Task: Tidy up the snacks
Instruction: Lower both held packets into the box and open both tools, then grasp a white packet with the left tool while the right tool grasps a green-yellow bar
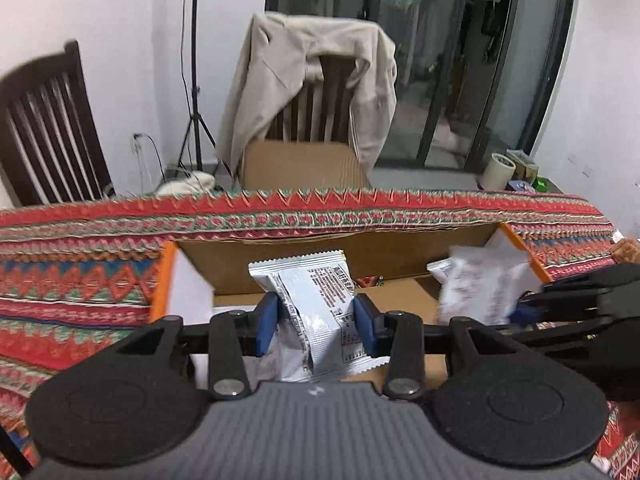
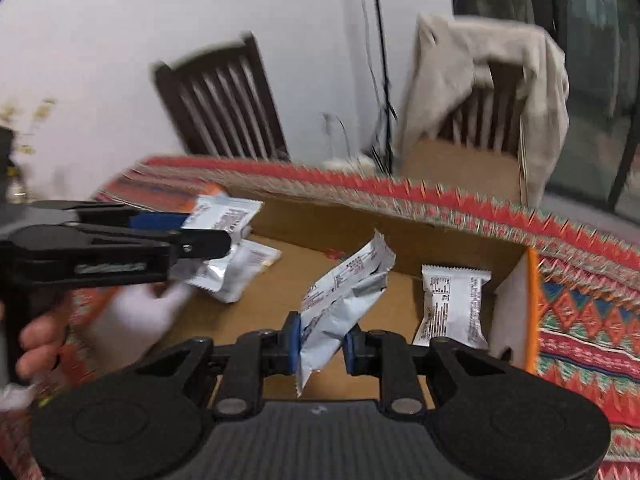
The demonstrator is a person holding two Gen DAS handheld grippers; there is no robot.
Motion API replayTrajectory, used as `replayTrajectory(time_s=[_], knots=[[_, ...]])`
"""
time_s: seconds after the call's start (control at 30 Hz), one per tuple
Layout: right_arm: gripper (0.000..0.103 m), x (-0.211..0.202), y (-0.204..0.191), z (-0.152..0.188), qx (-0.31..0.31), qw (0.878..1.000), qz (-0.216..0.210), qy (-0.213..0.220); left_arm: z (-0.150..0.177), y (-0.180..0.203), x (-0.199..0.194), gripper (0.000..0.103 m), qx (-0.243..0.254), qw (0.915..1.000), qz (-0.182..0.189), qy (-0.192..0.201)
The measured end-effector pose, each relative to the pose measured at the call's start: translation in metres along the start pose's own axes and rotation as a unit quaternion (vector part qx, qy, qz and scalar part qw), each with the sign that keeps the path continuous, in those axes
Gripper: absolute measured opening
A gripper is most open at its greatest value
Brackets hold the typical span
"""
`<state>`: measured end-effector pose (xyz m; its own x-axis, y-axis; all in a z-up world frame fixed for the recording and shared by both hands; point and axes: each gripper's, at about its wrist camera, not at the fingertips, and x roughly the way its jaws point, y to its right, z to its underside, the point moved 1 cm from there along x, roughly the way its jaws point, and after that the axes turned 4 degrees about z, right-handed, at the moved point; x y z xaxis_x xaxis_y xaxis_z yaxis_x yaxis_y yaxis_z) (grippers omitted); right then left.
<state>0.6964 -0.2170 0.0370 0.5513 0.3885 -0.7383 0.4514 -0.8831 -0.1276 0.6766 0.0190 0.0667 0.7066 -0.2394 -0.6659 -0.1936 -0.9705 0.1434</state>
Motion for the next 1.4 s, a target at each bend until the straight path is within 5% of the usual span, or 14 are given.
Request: replayTrajectory(time_s=[0.13, 0.17, 0.33, 0.4, 0.6, 0.93, 1.13, 1.4], knots=[[0.021, 0.048, 0.010, -0.006, 0.028, 0.999, 0.003, -0.037, 0.005, -0.003, 0.028, 0.049, 0.000, 0.9995, -0.008, -0.030], [0.024, 0.056, 0.011, -0.005, 0.034, 0.998, 0.006, -0.042, 0.006, -0.005, 0.031, 0.060, -0.005, 0.9994, -0.012, -0.031], [0.043, 0.069, 0.020, -0.002, 0.065, 0.996, 0.016, -0.057, 0.006, -0.008, 0.041, 0.074, -0.015, 0.9993, -0.016, -0.030], [0.056, 0.069, 0.021, -0.001, 0.064, 0.995, 0.034, -0.062, 0.007, -0.007, 0.042, 0.075, -0.008, 0.9991, -0.026, -0.031], [0.065, 0.057, 0.022, -0.003, 0.058, 0.996, 0.049, -0.048, 0.004, -0.002, 0.026, 0.077, -0.008, 0.9992, -0.033, -0.022], [0.083, -0.052, 0.024, 0.000, 0.030, 0.997, 0.059, 0.035, 0.013, 0.025, -0.110, 0.090, 0.026, 0.9966, -0.025, 0.075], [0.095, -0.157, 0.005, 0.042, -0.004, 0.990, 0.059, 0.127, 0.081, 0.032, -0.226, 0.103, 0.029, 0.9836, -0.053, 0.170], [0.103, -0.260, -0.033, 0.148, -0.025, 0.974, 0.050, 0.222, 0.195, 0.041, -0.335, 0.103, -0.001, 0.9672, -0.065, 0.245]])
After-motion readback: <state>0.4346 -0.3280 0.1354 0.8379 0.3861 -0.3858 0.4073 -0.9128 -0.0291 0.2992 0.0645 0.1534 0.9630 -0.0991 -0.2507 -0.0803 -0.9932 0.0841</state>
